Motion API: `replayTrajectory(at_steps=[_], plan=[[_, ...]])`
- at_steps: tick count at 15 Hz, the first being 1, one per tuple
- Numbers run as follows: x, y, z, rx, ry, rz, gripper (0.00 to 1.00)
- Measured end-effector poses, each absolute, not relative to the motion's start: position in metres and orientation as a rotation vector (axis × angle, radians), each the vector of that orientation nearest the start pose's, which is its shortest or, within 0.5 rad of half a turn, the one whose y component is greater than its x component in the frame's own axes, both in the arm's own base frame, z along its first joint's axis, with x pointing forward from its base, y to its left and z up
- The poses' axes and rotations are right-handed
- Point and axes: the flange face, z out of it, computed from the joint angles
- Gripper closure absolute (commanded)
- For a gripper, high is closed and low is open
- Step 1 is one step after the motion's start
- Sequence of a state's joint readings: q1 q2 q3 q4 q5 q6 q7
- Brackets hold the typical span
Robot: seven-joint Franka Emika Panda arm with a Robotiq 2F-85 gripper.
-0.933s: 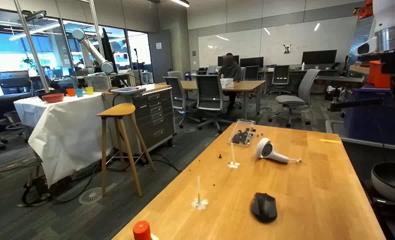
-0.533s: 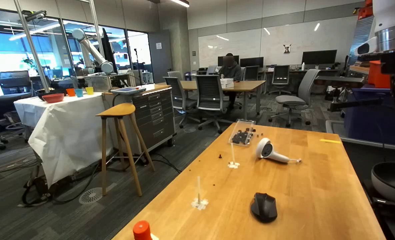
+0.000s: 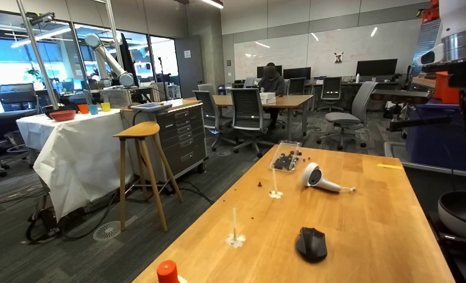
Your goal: Click the left button on the mouse
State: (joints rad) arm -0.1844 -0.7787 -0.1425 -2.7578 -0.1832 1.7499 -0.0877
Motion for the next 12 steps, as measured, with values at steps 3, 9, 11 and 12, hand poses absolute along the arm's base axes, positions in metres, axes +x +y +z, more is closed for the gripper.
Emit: replayTrajectory(at_steps=[3,9,11,12], plan=[[0.291,-0.106,0.414,-3.183,0.211,0.183,0.00],[0.384,-0.083,0.399,-3.226,0.178,-0.225,0.00],[0.415,-0.070,0.384,-3.214,0.177,-0.255,0.00],[0.430,-0.063,0.374,-3.207,0.177,-0.253,0.00]])
